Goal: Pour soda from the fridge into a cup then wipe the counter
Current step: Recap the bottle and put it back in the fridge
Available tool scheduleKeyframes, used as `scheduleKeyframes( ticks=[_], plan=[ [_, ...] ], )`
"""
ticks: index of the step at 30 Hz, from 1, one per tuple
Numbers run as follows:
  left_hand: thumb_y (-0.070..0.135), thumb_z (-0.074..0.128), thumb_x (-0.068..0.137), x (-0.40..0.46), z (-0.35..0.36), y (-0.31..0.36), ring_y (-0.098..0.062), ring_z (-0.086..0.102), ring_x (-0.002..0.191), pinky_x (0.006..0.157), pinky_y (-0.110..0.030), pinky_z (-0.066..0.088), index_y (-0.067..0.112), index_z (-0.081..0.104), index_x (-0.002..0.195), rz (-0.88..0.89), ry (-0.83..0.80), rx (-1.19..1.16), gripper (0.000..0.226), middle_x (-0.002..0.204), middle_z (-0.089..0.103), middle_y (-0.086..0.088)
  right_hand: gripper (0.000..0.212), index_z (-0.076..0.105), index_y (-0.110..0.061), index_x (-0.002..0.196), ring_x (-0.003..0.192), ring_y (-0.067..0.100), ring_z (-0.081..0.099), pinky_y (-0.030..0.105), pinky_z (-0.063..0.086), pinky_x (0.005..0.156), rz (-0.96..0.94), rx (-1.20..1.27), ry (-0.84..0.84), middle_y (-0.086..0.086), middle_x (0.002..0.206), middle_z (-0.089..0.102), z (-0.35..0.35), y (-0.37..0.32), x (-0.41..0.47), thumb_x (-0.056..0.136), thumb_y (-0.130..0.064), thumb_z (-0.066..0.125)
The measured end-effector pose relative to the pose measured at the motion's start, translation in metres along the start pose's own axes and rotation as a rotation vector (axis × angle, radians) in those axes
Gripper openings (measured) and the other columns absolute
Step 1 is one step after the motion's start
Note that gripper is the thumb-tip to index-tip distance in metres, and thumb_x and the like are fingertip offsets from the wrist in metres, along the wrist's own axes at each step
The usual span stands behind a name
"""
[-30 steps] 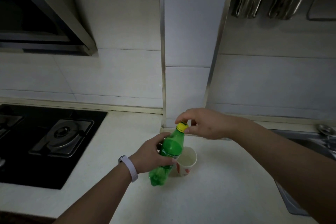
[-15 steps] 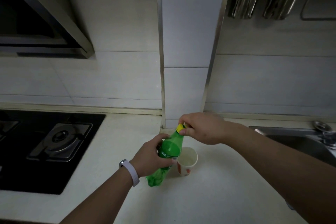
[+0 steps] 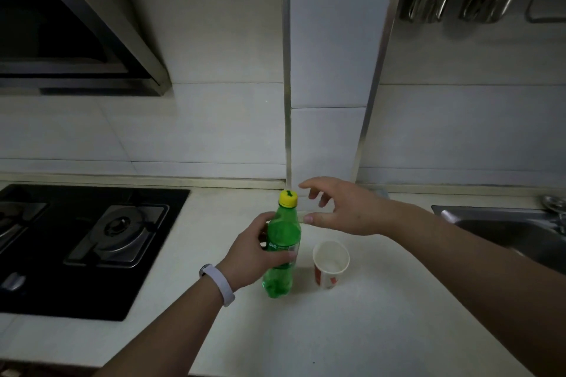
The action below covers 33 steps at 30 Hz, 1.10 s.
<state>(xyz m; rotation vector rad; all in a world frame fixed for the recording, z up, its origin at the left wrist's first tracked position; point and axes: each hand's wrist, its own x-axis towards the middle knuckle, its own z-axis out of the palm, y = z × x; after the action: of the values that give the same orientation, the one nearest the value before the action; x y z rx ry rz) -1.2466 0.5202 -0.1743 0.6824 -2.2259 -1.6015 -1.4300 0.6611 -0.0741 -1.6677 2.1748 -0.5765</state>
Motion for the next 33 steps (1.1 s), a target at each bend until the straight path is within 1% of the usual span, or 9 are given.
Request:
scheduleKeyframes(
  ticks=[6,9,11,15,22,25,27,30,33],
  plan=[
    [0.012,0.089,0.067,-0.009,-0.015,0.005,-0.014,0.067,0.101,0.085,-0.035,0.058,0.03,0.057,0.12,0.009,0.109,-0.062,0.065,0.107,0.072,0.003,0.056,0.043,-0.038,0.139,0.114,0.0,0.047,0.021,0.04,0.092,-0.053,-0.042,0.01,-0.016,0.133,0.046,0.011,0.005,-0.001,0.088,-0.058,0.055],
    [0.01,0.088,0.067,-0.016,-0.019,0.011,-0.016,0.067,0.102,0.086,-0.034,0.057,0.023,0.055,0.124,0.0,0.196,-0.09,0.067,0.108,0.071,-0.001,0.058,0.043,-0.034,0.139,0.123,0.005,0.043,0.029,0.039,0.103,-0.139,-0.09,0.032,-0.013,0.137,0.044,0.015,0.006,-0.001,0.088,-0.059,0.053],
    [0.01,0.088,0.067,-0.024,-0.02,0.019,-0.017,0.068,0.102,0.085,-0.032,0.056,0.023,0.056,0.123,0.009,0.256,-0.1,0.066,0.108,0.072,-0.002,0.059,0.043,-0.034,0.139,0.126,0.008,0.042,0.035,0.039,0.105,-0.186,-0.108,0.049,-0.012,0.138,0.044,0.017,0.005,0.0,0.086,-0.06,0.052],
    [0.017,0.087,0.063,-0.048,-0.02,0.036,-0.02,0.068,0.1,0.082,-0.03,0.055,0.023,0.057,0.12,0.003,0.391,-0.119,0.064,0.106,0.072,-0.005,0.058,0.043,-0.032,0.142,0.134,0.012,0.035,0.032,0.032,0.11,-0.299,-0.117,0.06,-0.008,0.146,0.039,0.016,-0.003,0.002,0.089,-0.053,0.056],
    [0.006,0.087,0.068,-0.103,-0.021,0.062,-0.013,0.068,0.096,0.079,-0.027,0.053,0.029,0.06,0.112,-0.034,0.645,-0.096,0.056,0.1,0.073,0.007,0.059,0.04,-0.032,0.143,0.136,0.012,0.031,0.035,0.032,0.111,-0.512,-0.15,-0.02,-0.008,0.15,0.035,0.024,-0.031,0.008,0.09,-0.055,0.052],
    [0.01,0.087,0.069,-0.133,-0.025,0.069,-0.015,0.069,0.099,0.081,-0.032,0.055,0.027,0.059,0.115,-0.048,0.74,-0.097,0.057,0.105,0.072,0.002,0.058,0.041,-0.032,0.142,0.135,0.011,0.031,0.03,0.032,0.108,-0.596,-0.129,-0.061,-0.009,0.149,0.035,0.034,-0.049,0.008,0.09,-0.054,0.053],
    [0.007,0.085,0.072,-0.154,-0.027,0.074,-0.015,0.069,0.097,0.079,-0.033,0.056,0.023,0.058,0.118,-0.063,0.783,-0.098,0.056,0.106,0.072,0.0,0.058,0.042,-0.032,0.142,0.134,0.011,0.032,0.032,0.033,0.108,-0.647,-0.11,-0.079,-0.009,0.149,0.036,0.041,-0.064,0.008,0.09,-0.053,0.053],
    [0.008,0.083,0.073,-0.185,-0.033,0.077,-0.016,0.069,0.099,0.086,-0.038,0.057,0.022,0.058,0.121,-0.091,0.862,-0.076,0.056,0.108,0.072,-0.001,0.058,0.042,-0.031,0.143,0.135,0.011,0.032,0.034,0.034,0.109,-0.717,-0.095,-0.127,-0.009,0.149,0.035,0.054,-0.09,0.008,0.09,-0.053,0.054],
    [0.017,0.087,0.069,-0.216,-0.045,0.075,-0.018,0.069,0.101,0.089,-0.044,0.056,0.026,0.06,0.119,-0.111,0.943,-0.059,0.058,0.108,0.072,0.0,0.058,0.039,-0.033,0.144,0.137,0.01,0.029,0.03,0.031,0.109,-0.774,-0.09,-0.173,-0.011,0.15,0.032,0.068,-0.118,0.009,0.091,-0.053,0.053]
  ],
)
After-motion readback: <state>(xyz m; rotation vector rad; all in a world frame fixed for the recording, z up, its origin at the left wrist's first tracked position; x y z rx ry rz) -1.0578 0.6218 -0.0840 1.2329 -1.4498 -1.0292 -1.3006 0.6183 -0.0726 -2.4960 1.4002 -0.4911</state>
